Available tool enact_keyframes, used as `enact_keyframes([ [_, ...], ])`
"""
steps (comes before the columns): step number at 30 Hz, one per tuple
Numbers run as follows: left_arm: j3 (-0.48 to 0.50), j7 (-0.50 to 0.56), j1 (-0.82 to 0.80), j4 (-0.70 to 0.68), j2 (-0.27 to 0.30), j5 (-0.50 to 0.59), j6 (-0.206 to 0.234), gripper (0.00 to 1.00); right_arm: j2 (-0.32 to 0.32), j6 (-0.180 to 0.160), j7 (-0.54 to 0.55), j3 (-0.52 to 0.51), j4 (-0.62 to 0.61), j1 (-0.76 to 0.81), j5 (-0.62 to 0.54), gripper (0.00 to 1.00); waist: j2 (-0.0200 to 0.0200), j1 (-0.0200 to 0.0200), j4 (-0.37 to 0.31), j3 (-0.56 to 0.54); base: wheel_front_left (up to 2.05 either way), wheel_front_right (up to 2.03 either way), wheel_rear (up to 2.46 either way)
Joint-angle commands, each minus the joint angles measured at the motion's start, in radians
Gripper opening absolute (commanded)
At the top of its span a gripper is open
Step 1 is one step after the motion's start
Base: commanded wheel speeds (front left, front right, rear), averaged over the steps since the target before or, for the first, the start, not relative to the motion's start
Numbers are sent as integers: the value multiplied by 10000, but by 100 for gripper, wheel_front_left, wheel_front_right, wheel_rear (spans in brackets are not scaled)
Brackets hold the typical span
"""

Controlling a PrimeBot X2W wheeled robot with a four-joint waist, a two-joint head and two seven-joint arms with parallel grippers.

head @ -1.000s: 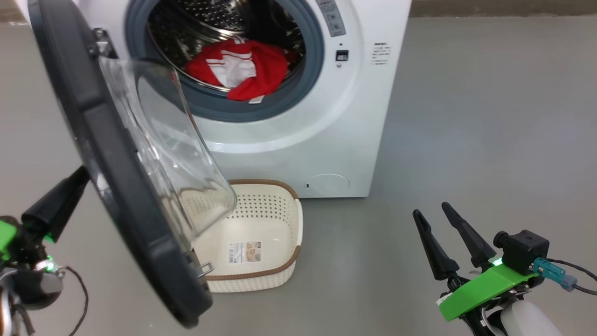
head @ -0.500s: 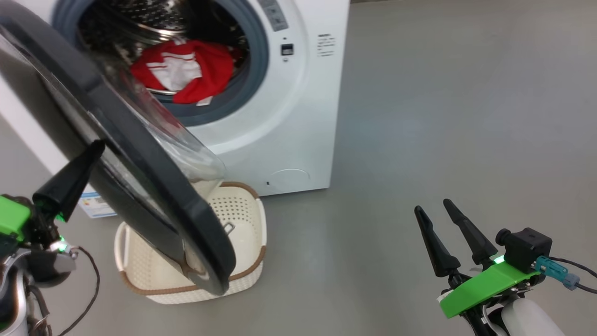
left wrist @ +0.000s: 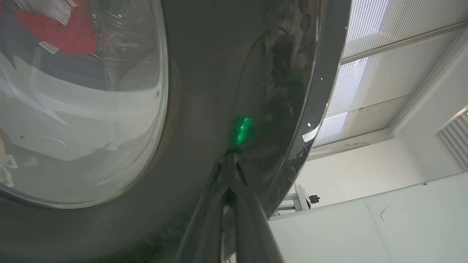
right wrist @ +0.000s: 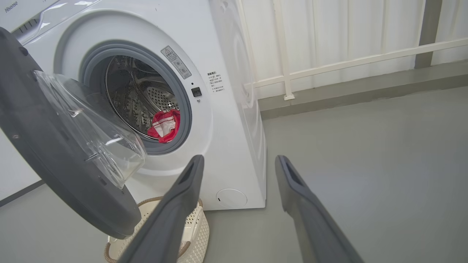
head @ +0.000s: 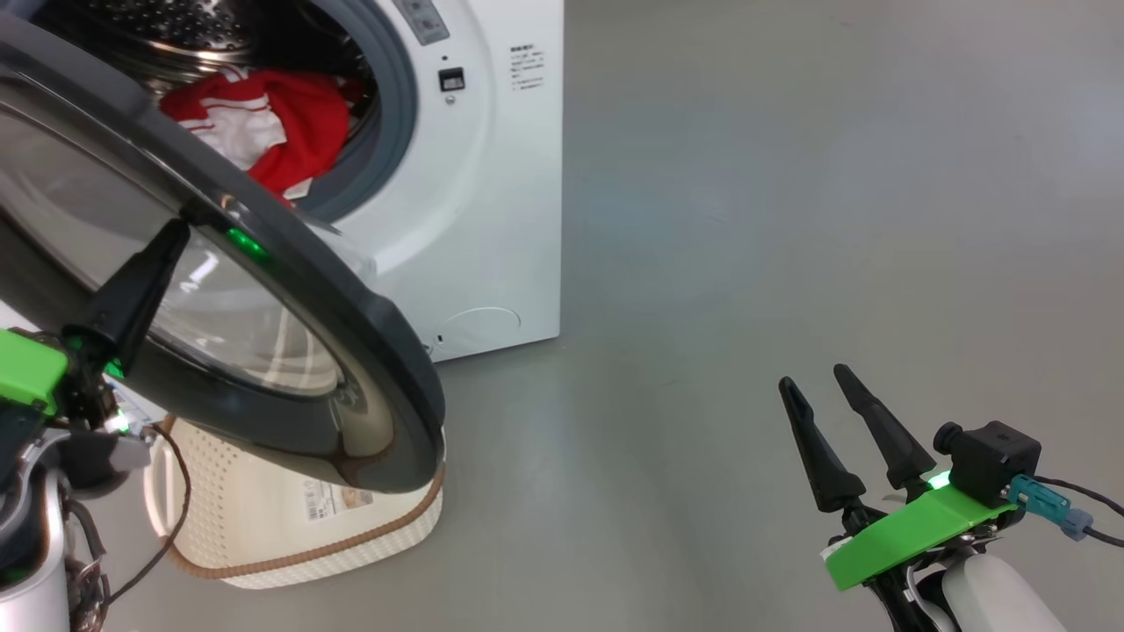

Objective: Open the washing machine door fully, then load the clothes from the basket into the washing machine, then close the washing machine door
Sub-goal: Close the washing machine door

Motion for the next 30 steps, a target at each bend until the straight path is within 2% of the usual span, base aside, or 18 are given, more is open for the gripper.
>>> enact_keyframes([
  [1, 235, -54, -574, -157, 237, 101, -206, 0, 8, 16, -48, 117, -276, -282, -110, 100, 0, 0, -153, 100, 0, 0, 0],
  [14, 269, -531, -1382, 680, 302, 423, -513, 0, 146, 16, -48, 114, -351, -447, -162, 100, 0, 0, -784, 445, 0, 0, 0],
  [30, 389, -1267, -2981, 2371, 887, 1083, -1048, 0, 584, 16, -48, -96, -530, -537, -267, 100, 0, 0, -1911, 1202, 0, 0, 0],
])
